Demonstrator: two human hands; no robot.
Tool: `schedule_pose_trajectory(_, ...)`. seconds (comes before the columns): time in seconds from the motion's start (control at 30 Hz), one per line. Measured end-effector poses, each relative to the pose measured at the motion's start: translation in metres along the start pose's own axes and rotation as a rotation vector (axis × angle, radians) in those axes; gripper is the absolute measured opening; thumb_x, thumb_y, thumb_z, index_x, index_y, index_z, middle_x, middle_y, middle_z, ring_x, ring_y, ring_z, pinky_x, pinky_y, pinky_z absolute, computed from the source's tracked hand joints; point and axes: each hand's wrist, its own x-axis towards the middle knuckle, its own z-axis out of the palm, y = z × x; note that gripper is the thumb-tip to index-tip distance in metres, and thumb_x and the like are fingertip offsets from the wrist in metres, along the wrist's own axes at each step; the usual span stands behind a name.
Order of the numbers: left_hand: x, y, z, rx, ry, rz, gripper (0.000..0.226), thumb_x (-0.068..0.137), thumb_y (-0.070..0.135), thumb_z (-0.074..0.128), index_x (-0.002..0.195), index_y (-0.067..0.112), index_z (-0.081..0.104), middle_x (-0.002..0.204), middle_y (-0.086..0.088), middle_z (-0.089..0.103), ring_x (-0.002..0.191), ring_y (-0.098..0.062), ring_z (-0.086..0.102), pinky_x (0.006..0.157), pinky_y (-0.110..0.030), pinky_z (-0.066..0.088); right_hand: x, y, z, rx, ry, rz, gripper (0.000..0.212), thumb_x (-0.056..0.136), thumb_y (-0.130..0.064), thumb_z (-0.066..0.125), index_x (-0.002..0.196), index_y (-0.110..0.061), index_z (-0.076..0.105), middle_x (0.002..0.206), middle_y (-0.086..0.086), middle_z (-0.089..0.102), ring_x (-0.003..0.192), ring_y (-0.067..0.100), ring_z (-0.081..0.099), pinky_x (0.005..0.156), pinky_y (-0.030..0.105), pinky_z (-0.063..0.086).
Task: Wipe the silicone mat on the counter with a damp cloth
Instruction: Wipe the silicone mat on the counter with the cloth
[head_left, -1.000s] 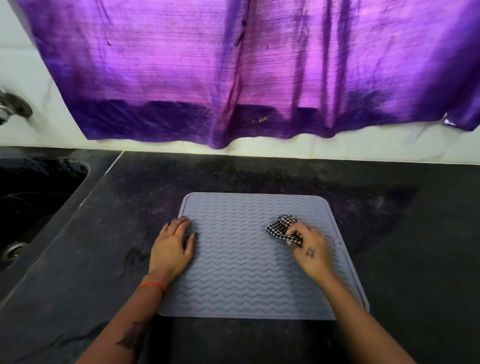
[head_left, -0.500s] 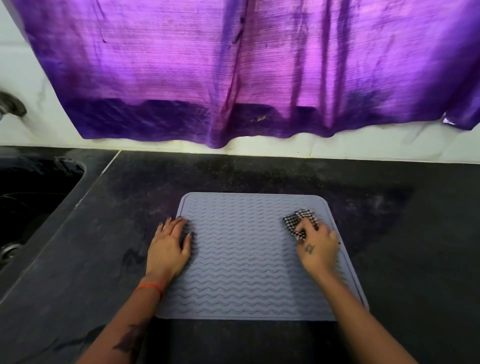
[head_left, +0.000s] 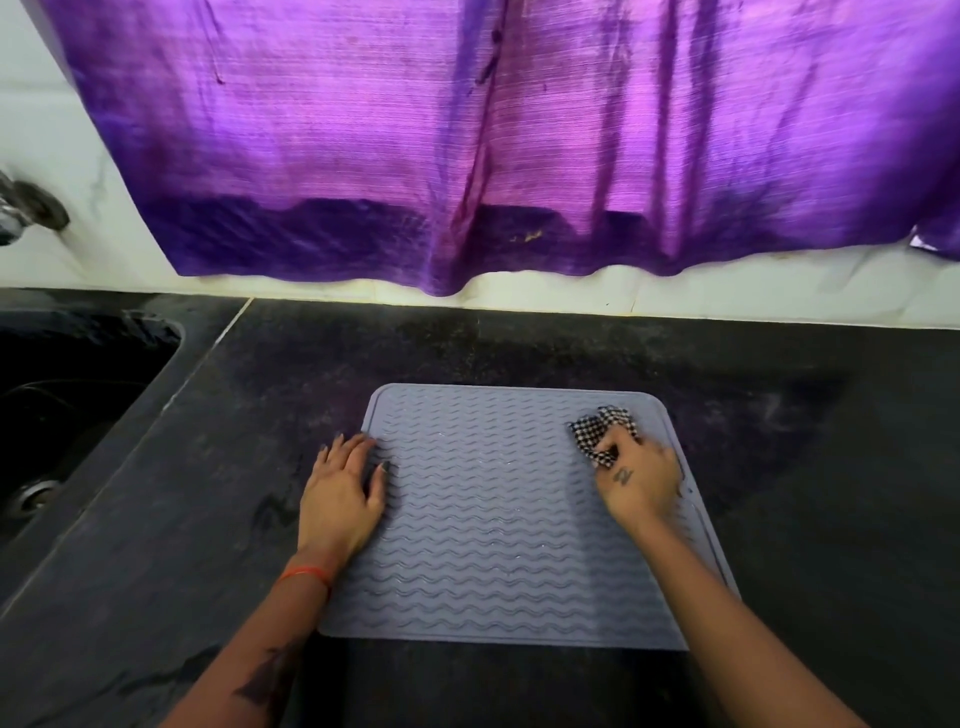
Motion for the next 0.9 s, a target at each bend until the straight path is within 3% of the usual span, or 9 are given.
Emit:
schedule_pose_trajectory(0.13, 0.0, 0.0, 0.0, -0.005, 0.002, -0.003, 0.07, 0.082, 0.05, 0.022, 0.127, 0.008, 0.055, 0.136, -0.011, 0.052, 0.134, -0.031, 0.037, 0.115, -0.036, 0.016, -0.007, -0.006, 0.007, 0.299, -0.117, -0.277, 0.028, 0.072, -0.006, 0.069, 0.086, -0.029, 0.062, 0.105, 0.003, 0.066, 0.099, 0.029, 0.055, 0.079, 0.028, 0.039)
schedule_pose_trajectory(0.2, 0.0, 0.001, -0.001, -0.014, 0.006, -0.008, 0.069, 0.083, 0.05, 0.023, 0.127, 0.008, 0.055, 0.136, -0.011, 0.052, 0.134, -0.031, 0.037, 0.116, -0.036, 0.017, 0.001, -0.001, 0.003, 0.431, -0.091, -0.26, 0.033, 0.07, -0.004, 0.071, 0.083, -0.033, 0.06, 0.102, 0.004, 0.068, 0.098, 0.029, 0.059, 0.083, 0.034, 0.047)
schedule_pose_trajectory(0.33, 0.0, 0.0, -0.001, -0.018, 0.01, -0.022, 0.068, 0.083, 0.049, 0.023, 0.128, 0.009, 0.054, 0.137, -0.01, 0.051, 0.135, -0.03, 0.035, 0.116, -0.035, 0.016, 0.012, 0.019, -0.008, 0.235, 0.152, -0.008, 0.021, 0.077, -0.005, 0.061, 0.093, -0.018, 0.062, 0.107, 0.014, 0.061, 0.097, 0.036, 0.049, 0.079, 0.034, 0.04)
schedule_pose_trajectory(0.4, 0.0, 0.001, -0.001, -0.017, 0.008, -0.021, 0.069, 0.083, 0.049, 0.022, 0.129, 0.009, 0.053, 0.138, -0.01, 0.05, 0.136, -0.03, 0.034, 0.116, -0.036, 0.016, 0.01, 0.019, -0.006, 0.077, 0.127, 0.085, 0.023, 0.079, -0.009, 0.057, 0.101, -0.017, 0.059, 0.114, 0.018, 0.055, 0.099, 0.037, 0.045, 0.081, 0.037, 0.039)
schedule_pose_trajectory(0.5, 0.001, 0.002, 0.0, -0.012, 0.005, -0.019, 0.071, 0.082, 0.05, 0.022, 0.13, 0.007, 0.051, 0.139, -0.011, 0.049, 0.136, -0.031, 0.033, 0.116, -0.038, 0.017, 0.002, 0.004, 0.006, -0.118, 0.07, 0.031, 0.035, 0.079, -0.016, 0.057, 0.113, -0.02, 0.055, 0.124, 0.017, 0.049, 0.104, 0.036, 0.042, 0.086, 0.04, 0.04)
schedule_pose_trajectory(0.6, 0.001, 0.002, -0.001, 0.001, -0.003, -0.013, 0.071, 0.083, 0.05, 0.021, 0.131, 0.007, 0.05, 0.139, -0.011, 0.048, 0.136, -0.031, 0.033, 0.117, -0.039, 0.017, -0.005, -0.012, 0.016, -0.032, 0.045, -0.097, 0.031, 0.079, -0.015, 0.06, 0.109, -0.022, 0.058, 0.119, 0.014, 0.053, 0.104, 0.034, 0.044, 0.085, 0.035, 0.038)
schedule_pose_trajectory(0.73, 0.001, 0.001, -0.002, -0.012, 0.003, -0.013, 0.069, 0.083, 0.049, 0.022, 0.13, 0.008, 0.052, 0.138, -0.011, 0.049, 0.135, -0.032, 0.034, 0.116, -0.04, 0.018, 0.007, -0.014, 0.011, 0.325, -0.068, -0.282, 0.024, 0.075, -0.005, 0.068, 0.092, -0.021, 0.063, 0.105, 0.007, 0.065, 0.099, 0.029, 0.056, 0.08, 0.031, 0.042)
schedule_pose_trajectory(0.8, 0.0, 0.001, -0.002, -0.023, 0.012, -0.018, 0.068, 0.083, 0.049, 0.023, 0.129, 0.008, 0.053, 0.138, -0.011, 0.05, 0.135, -0.033, 0.035, 0.116, -0.04, 0.018, 0.021, -0.005, -0.001, 0.378, 0.018, -0.238, 0.022, 0.075, -0.003, 0.068, 0.089, -0.019, 0.064, 0.099, 0.008, 0.067, 0.095, 0.03, 0.06, 0.08, 0.033, 0.047)
schedule_pose_trajectory(0.9, -0.001, 0.002, -0.003, -0.031, 0.023, -0.029, 0.068, 0.083, 0.049, 0.023, 0.128, 0.008, 0.053, 0.137, -0.012, 0.05, 0.135, -0.033, 0.035, 0.116, -0.039, 0.017, 0.036, 0.019, -0.014, 0.216, 0.188, -0.071, 0.021, 0.077, -0.005, 0.062, 0.095, -0.016, 0.061, 0.105, 0.015, 0.062, 0.096, 0.039, 0.053, 0.077, 0.035, 0.039)
